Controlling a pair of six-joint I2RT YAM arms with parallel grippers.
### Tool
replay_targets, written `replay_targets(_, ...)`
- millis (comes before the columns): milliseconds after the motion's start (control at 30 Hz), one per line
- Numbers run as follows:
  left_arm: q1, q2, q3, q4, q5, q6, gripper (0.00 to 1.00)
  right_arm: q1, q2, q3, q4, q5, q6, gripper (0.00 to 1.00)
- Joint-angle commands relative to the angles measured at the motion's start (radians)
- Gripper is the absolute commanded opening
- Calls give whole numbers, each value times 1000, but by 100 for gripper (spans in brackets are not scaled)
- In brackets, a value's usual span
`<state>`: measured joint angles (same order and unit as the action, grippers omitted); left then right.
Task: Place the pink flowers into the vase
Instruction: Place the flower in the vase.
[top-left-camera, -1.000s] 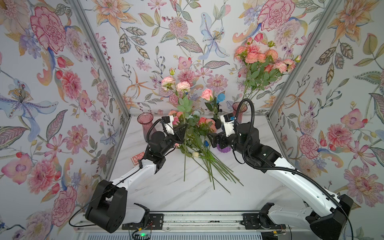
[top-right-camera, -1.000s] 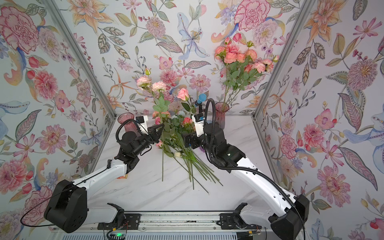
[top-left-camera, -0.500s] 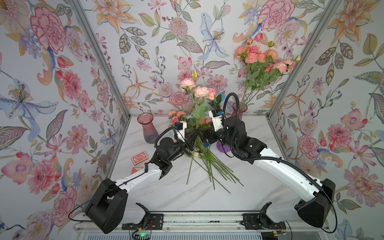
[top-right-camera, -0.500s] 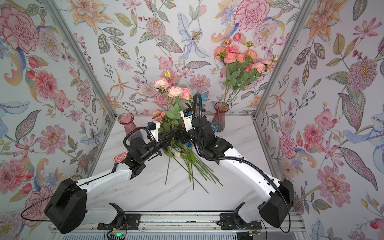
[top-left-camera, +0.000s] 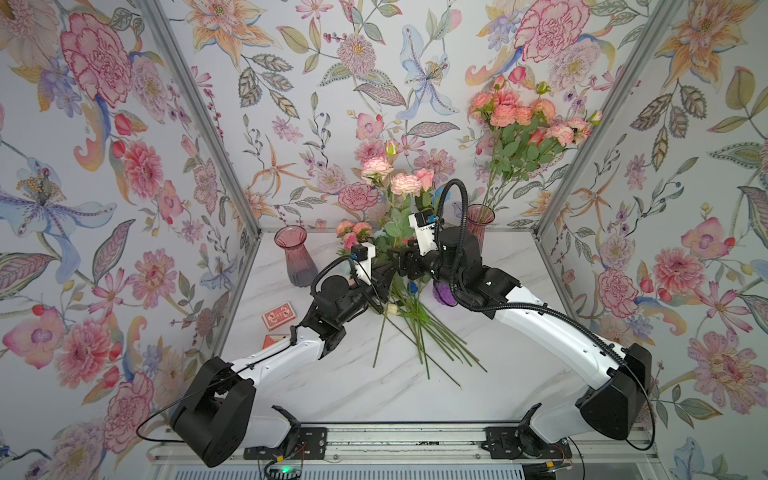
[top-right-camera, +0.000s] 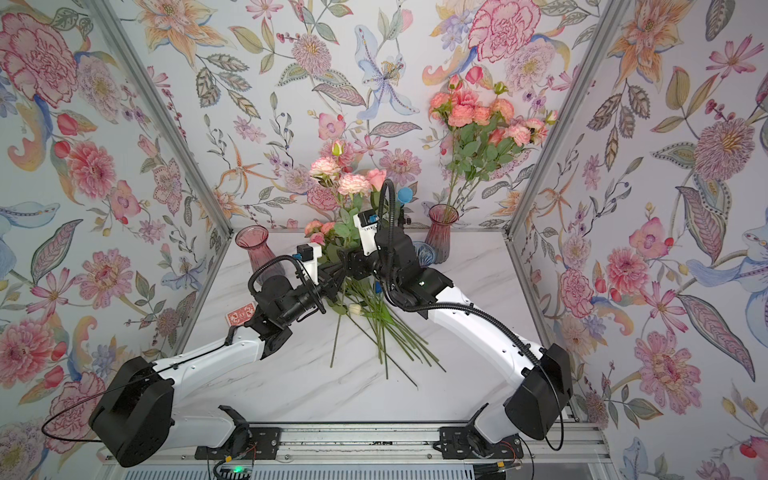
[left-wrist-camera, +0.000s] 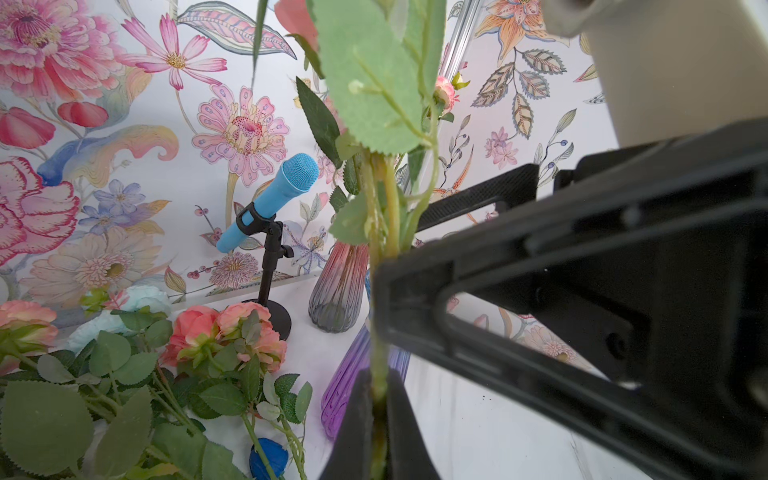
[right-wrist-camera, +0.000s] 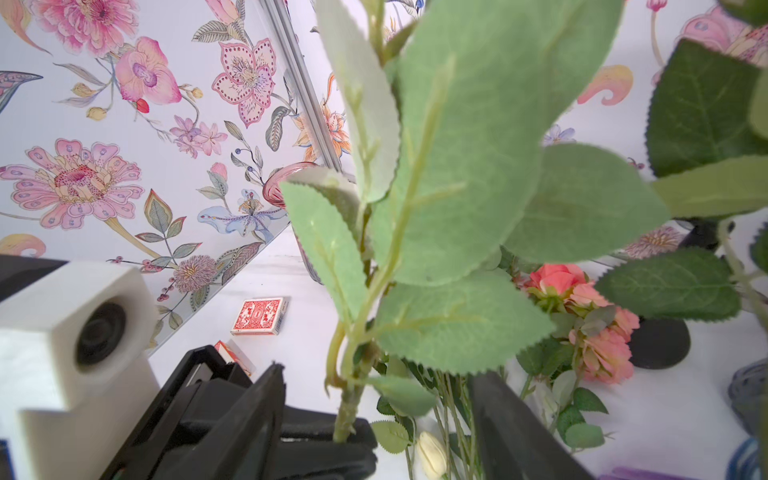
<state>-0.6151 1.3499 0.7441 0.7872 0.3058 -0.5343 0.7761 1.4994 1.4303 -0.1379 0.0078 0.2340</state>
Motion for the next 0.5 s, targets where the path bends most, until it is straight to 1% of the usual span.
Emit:
replay_targets(0,-12,-26,-8,23,-17,28,0,10,3,30,15,6,8,69)
replay_targets(33,-11,-26,-8,23,-15,27,0,11,0,29,16,8,8,68)
replay_targets(200,-17,-26,-8,32,-7,23,0,12,-1,28,15,9,6,58)
replay_targets(467,-30,-37,-11,41,8,27,0,17,12,29,20,6,16,39)
